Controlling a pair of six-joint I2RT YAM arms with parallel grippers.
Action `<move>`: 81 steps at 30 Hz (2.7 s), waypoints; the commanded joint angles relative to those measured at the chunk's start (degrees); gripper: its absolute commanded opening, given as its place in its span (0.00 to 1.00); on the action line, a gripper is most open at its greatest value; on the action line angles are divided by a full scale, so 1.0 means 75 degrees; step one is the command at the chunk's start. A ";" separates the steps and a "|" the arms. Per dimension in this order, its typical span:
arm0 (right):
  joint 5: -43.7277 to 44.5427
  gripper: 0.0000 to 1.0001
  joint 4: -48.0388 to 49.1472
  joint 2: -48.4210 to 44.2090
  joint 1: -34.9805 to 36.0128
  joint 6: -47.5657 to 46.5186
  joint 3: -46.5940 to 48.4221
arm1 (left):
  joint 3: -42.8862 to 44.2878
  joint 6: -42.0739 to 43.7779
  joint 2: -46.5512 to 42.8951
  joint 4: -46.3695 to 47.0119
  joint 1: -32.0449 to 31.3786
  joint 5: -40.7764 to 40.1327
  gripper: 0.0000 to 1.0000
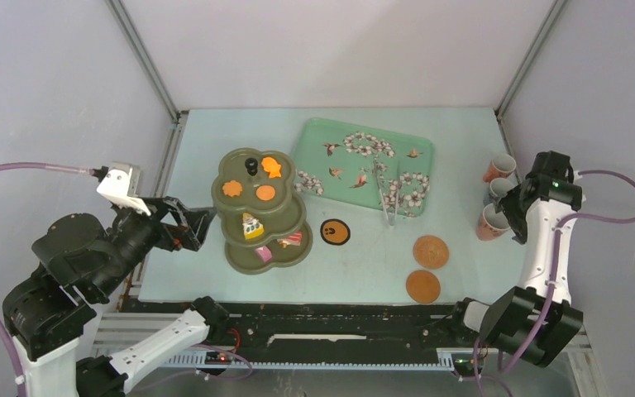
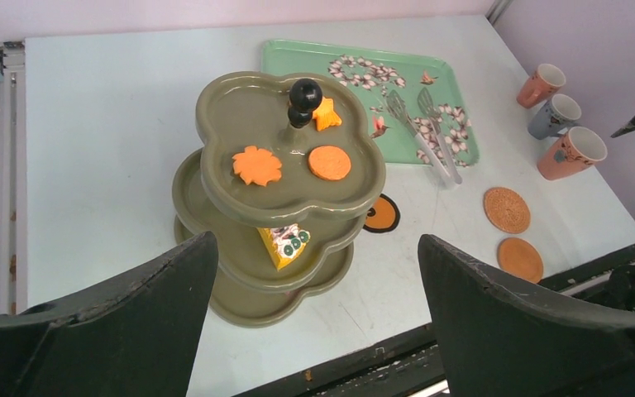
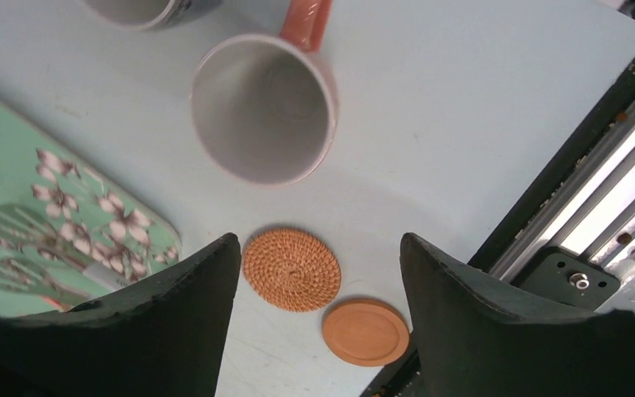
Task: Serve the afternoon tea
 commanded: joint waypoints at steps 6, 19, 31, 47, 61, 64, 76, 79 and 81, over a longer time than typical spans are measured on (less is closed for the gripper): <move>0.0389 0.62 0.0754 0.0758 -0.0328 0.0760 -0.0409 | 0.0150 0.0283 0.0169 0.0189 -0.0068 -0.0322 0.98; 0.0363 0.29 0.1185 0.2247 -0.0317 0.1105 -0.0614 | 0.0481 0.0319 0.0580 0.0150 -0.0080 -0.0446 0.98; 0.0156 0.00 0.0566 0.1926 -0.0156 0.0181 0.0231 | 0.0488 0.0230 0.0546 0.0069 -0.0080 -0.0220 0.98; -0.0383 0.00 0.1299 0.0566 0.6294 -0.0562 0.1151 | 0.0263 -0.0058 0.0458 0.0295 -0.0081 0.0181 0.98; 0.0221 0.00 -0.0004 0.5304 0.8887 -0.0712 0.4953 | 0.0259 -0.0598 0.0137 0.0198 -0.0081 0.0161 0.98; 0.0283 0.00 -0.0162 0.5741 0.8911 -0.0624 0.5181 | 0.0301 -0.0647 0.0078 0.0128 -0.0080 0.0080 0.98; 0.0358 0.00 -0.0054 0.6011 0.9150 -0.0507 0.4620 | 0.0278 -0.0657 0.0058 0.0172 -0.0081 0.0043 0.98; 0.0350 0.00 -0.0012 0.6069 0.9195 -0.0463 0.4532 | 0.0269 -0.0625 0.0109 0.0177 -0.0080 0.0100 0.98; 0.0381 0.00 0.0034 0.6096 0.9223 -0.0419 0.4425 | 0.0278 -0.0610 0.0122 0.0188 -0.0072 0.0123 0.98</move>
